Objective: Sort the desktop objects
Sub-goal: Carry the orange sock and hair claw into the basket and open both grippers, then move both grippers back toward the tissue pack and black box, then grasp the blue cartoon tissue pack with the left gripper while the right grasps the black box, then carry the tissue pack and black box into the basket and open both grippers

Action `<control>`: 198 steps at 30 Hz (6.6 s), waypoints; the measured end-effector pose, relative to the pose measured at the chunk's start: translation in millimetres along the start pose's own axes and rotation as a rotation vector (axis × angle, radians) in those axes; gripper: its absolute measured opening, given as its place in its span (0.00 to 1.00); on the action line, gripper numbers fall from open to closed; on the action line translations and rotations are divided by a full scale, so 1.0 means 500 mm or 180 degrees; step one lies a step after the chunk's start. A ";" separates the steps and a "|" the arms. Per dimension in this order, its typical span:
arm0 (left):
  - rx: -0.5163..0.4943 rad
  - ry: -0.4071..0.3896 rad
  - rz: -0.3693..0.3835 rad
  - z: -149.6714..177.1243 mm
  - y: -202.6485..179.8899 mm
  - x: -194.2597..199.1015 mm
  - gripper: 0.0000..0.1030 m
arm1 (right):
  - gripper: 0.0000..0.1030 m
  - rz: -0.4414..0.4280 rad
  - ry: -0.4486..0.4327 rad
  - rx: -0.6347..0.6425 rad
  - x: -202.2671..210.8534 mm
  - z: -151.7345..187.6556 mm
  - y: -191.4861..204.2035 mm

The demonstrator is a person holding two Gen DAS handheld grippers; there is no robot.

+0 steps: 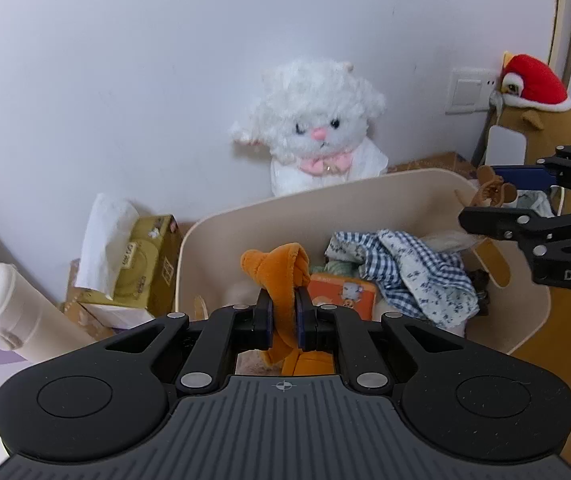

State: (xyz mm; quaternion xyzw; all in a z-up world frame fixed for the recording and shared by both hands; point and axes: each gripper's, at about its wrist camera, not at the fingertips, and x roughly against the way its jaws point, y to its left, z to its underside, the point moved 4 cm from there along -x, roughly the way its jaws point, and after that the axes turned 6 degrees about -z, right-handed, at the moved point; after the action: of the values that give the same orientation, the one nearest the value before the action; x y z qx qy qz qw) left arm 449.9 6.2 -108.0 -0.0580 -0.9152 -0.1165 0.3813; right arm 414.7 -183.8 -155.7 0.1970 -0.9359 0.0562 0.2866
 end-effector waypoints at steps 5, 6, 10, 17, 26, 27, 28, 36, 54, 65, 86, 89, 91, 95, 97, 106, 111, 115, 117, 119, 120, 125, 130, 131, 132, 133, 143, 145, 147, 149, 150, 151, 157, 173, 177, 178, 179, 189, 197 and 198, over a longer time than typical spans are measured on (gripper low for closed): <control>0.0019 0.0130 0.0000 0.009 0.005 -0.039 0.10 | 0.45 -0.0072 0.0167 -0.0141 -0.046 0.008 0.004; 0.0027 0.0149 0.0012 0.011 0.006 -0.045 0.10 | 0.45 -0.0079 0.0192 -0.0148 -0.052 0.009 0.005; 0.0050 0.0195 0.0029 0.015 0.009 -0.062 0.10 | 0.45 -0.0098 0.0338 -0.0169 -0.076 0.020 0.009; 0.0122 0.0294 0.0121 0.022 0.013 -0.076 0.10 | 0.46 -0.0161 0.0522 -0.0380 -0.097 0.036 0.005; 0.0136 0.0205 0.0160 0.018 0.011 -0.058 0.57 | 0.59 -0.0122 0.0558 -0.0382 -0.086 0.032 0.012; 0.0141 0.0197 0.0179 0.016 0.010 -0.054 0.58 | 0.60 -0.0113 0.0552 -0.0374 -0.083 0.031 0.013; 0.0133 0.0191 0.0181 0.015 0.008 -0.051 0.58 | 0.61 -0.0103 0.0544 -0.0363 -0.081 0.029 0.014; 0.0065 0.0106 0.0135 0.006 -0.005 -0.012 0.63 | 0.76 -0.0043 0.0399 -0.0444 -0.047 0.012 0.016; 0.0123 -0.0103 -0.0039 -0.005 -0.038 0.108 0.75 | 1.00 0.0024 0.0121 -0.0353 0.084 -0.017 0.017; 0.0192 -0.0173 -0.0150 0.020 -0.067 0.182 0.79 | 1.00 0.0039 0.0074 -0.0284 0.169 0.013 -0.021; 0.0347 -0.0153 -0.0115 0.111 -0.162 0.250 0.82 | 1.00 0.0069 0.0216 -0.0227 0.270 0.148 -0.071; 0.0355 -0.0106 -0.0103 0.133 -0.180 0.247 0.82 | 1.00 0.0050 0.0279 -0.0228 0.276 0.177 -0.075; 0.0337 -0.0070 -0.0097 0.146 -0.190 0.242 0.82 | 1.00 0.0051 0.0318 -0.0233 0.277 0.195 -0.078; 0.0296 0.0028 -0.0080 0.171 -0.211 0.228 0.82 | 1.00 0.0034 0.0368 -0.0266 0.278 0.226 -0.082; 0.0257 0.0071 -0.0078 0.182 -0.222 0.219 0.82 | 1.00 0.0041 0.0398 -0.0262 0.276 0.243 -0.083; 0.0087 0.0373 -0.0024 0.248 -0.276 0.151 0.82 | 1.00 0.0091 0.0582 -0.0366 0.237 0.322 -0.101; 0.0017 0.0488 0.0036 0.278 -0.306 0.109 0.82 | 1.00 0.0095 0.0692 -0.0402 0.206 0.362 -0.107; 0.0042 0.0522 0.0084 0.281 -0.325 0.076 0.82 | 1.00 0.0065 0.0747 -0.0370 0.179 0.381 -0.099; 0.0095 0.0527 0.0080 0.277 -0.328 0.061 0.82 | 1.00 0.0029 0.0756 -0.0372 0.163 0.387 -0.093; 0.0160 0.0536 0.0063 0.270 -0.330 0.046 0.82 | 1.00 -0.0018 0.0763 -0.0369 0.148 0.389 -0.083; 0.0183 0.0536 0.0053 0.266 -0.330 0.039 0.82 | 1.00 -0.0034 0.0765 -0.0362 0.142 0.388 -0.079; 0.0236 0.0530 0.0030 0.248 -0.330 0.004 0.82 | 1.00 -0.0153 0.0769 -0.0272 0.109 0.383 -0.047; 0.0302 0.0541 -0.0034 0.236 -0.317 -0.020 0.82 | 1.00 -0.0279 0.0774 -0.0187 0.080 0.378 -0.017; 0.0319 0.0548 -0.0034 0.236 -0.315 -0.024 0.82 | 1.00 -0.0305 0.0773 -0.0178 0.074 0.376 -0.011; 0.0323 0.0556 -0.0035 0.236 -0.313 -0.028 0.82 | 1.00 -0.0328 0.0776 -0.0170 0.070 0.375 -0.007; 0.0310 0.0562 -0.0045 0.236 -0.312 -0.031 0.82 | 1.00 -0.0344 0.0781 -0.0165 0.064 0.375 -0.003; 0.0355 0.0535 -0.0091 0.232 -0.292 -0.047 0.82 | 1.00 -0.0384 0.0755 -0.0201 0.025 0.359 0.028; 0.0340 0.0553 -0.0100 0.236 -0.289 -0.050 0.82 | 1.00 -0.0390 0.0739 -0.0215 0.019 0.355 0.033; 0.0312 0.0569 -0.0102 0.240 -0.286 -0.051 0.82 | 1.00 -0.0390 0.0727 -0.0217 0.014 0.351 0.037; 0.0255 0.0591 -0.0110 0.244 -0.285 -0.055 0.82 | 0.99 -0.0393 0.0728 -0.0213 0.009 0.350 0.039; 0.0233 0.0601 -0.0109 0.246 -0.285 -0.058 0.81 | 0.96 -0.0392 0.0731 -0.0205 0.006 0.349 0.041; 0.0215 0.0612 -0.0103 0.248 -0.285 -0.061 0.80 | 0.94 -0.0388 0.0728 -0.0195 0.004 0.349 0.042; 0.0250 0.0720 0.0037 0.256 -0.282 -0.085 0.66 | 0.84 -0.0349 0.0723 -0.0168 -0.007 0.346 0.045; 0.0320 0.0848 0.0026 0.273 -0.248 -0.094 0.74 | 0.67 -0.0372 0.0711 0.0057 -0.006 0.341 0.066; 0.0267 0.0809 0.0053 0.273 -0.248 -0.086 0.62 | 0.54 -0.0417 0.0692 0.0092 -0.004 0.340 0.068; 0.0275 0.0813 0.0053 0.274 -0.247 -0.085 0.62 | 0.51 -0.0425 0.0687 0.0098 -0.005 0.341 0.066; 0.0278 0.0817 0.0056 0.274 -0.246 -0.084 0.62 | 0.42 -0.0445 0.0682 0.0105 -0.005 0.342 0.065; 0.0293 0.0795 0.0025 0.292 -0.227 -0.051 0.61 | 0.28 -0.0533 0.0720 0.0086 0.018 0.358 0.050; 0.0354 0.0653 0.0021 0.283 -0.203 0.007 0.61 | 0.28 -0.0507 0.0714 0.0071 0.069 0.342 0.054; 0.0353 0.0633 0.0018 0.271 -0.207 0.014 0.61 | 0.28 -0.0505 0.0700 0.0073 0.079 0.339 0.055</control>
State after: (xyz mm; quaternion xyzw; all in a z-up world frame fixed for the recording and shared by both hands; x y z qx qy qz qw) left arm 332.2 -58.6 -212.8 -0.0275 -0.8777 -0.0698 0.4733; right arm 286.5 -209.0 -273.8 0.2663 -0.8796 0.0653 0.3887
